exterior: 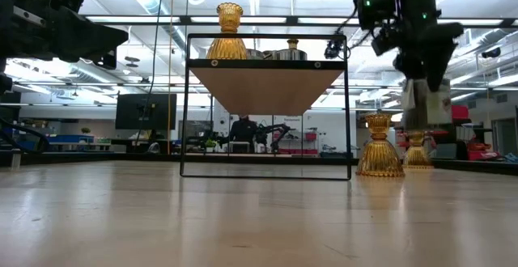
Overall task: Pick & Place candle stick holders
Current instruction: Put the scented candle can on the shelf
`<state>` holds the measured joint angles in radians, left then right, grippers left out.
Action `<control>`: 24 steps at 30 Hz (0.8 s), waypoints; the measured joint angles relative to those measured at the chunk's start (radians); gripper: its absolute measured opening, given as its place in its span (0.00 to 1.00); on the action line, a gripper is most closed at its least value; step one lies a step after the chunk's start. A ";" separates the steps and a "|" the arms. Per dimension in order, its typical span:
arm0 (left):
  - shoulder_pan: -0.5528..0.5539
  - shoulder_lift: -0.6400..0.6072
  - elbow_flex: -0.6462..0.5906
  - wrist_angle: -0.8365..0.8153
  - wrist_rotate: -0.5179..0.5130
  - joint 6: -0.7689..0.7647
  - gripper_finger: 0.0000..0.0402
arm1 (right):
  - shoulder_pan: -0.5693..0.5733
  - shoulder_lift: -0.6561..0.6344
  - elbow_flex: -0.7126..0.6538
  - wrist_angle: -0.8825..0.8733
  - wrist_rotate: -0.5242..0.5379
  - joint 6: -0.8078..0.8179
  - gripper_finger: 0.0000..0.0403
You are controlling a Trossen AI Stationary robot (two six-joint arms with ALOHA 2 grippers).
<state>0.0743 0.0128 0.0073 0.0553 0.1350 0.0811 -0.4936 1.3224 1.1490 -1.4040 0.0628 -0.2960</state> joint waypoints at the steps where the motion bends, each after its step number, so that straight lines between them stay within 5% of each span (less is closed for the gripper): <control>1: 0.000 0.000 0.000 0.000 0.000 0.000 0.05 | 0.004 0.000 0.022 -0.012 0.000 0.000 0.90; 24: 0.000 0.000 0.000 0.000 0.000 0.000 0.05 | 0.205 0.100 0.458 -0.168 0.002 0.052 0.90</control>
<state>0.0744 0.0128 0.0072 0.0554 0.1349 0.0810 -0.2887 1.4226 1.6074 -1.5722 0.0648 -0.2440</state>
